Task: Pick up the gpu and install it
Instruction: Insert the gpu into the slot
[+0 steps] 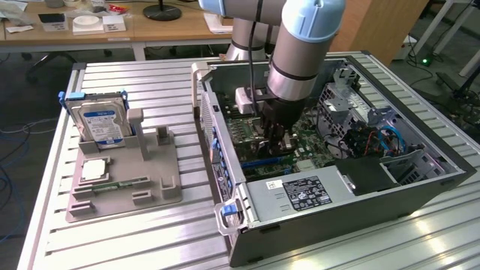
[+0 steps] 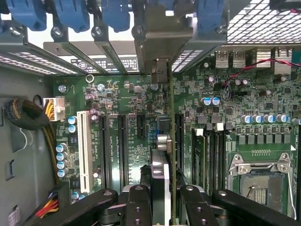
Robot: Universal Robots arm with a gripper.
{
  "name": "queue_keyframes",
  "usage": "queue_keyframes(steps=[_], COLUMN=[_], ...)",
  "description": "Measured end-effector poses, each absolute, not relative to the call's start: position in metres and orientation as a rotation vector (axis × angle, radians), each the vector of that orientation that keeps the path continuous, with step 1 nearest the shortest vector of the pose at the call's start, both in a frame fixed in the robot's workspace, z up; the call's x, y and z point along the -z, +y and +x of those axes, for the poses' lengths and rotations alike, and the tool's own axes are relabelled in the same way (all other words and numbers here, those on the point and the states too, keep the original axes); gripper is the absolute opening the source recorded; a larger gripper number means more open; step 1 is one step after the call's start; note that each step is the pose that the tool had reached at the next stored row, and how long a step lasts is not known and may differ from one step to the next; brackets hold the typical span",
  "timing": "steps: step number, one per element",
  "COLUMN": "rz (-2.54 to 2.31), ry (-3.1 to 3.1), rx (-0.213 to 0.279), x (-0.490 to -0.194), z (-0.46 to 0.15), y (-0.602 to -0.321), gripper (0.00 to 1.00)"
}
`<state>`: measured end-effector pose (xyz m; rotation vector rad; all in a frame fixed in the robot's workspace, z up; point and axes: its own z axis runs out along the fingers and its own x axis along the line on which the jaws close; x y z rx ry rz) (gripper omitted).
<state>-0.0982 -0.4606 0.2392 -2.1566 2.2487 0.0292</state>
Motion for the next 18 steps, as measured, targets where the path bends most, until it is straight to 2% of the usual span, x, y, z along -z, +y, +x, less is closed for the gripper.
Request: queue_keyframes(steps=[18], rz=[-2.157], ry=[2.249], rx=[-0.031], x=[-0.2334], z=[-0.1005], y=[-0.4606], gripper=[0.28])
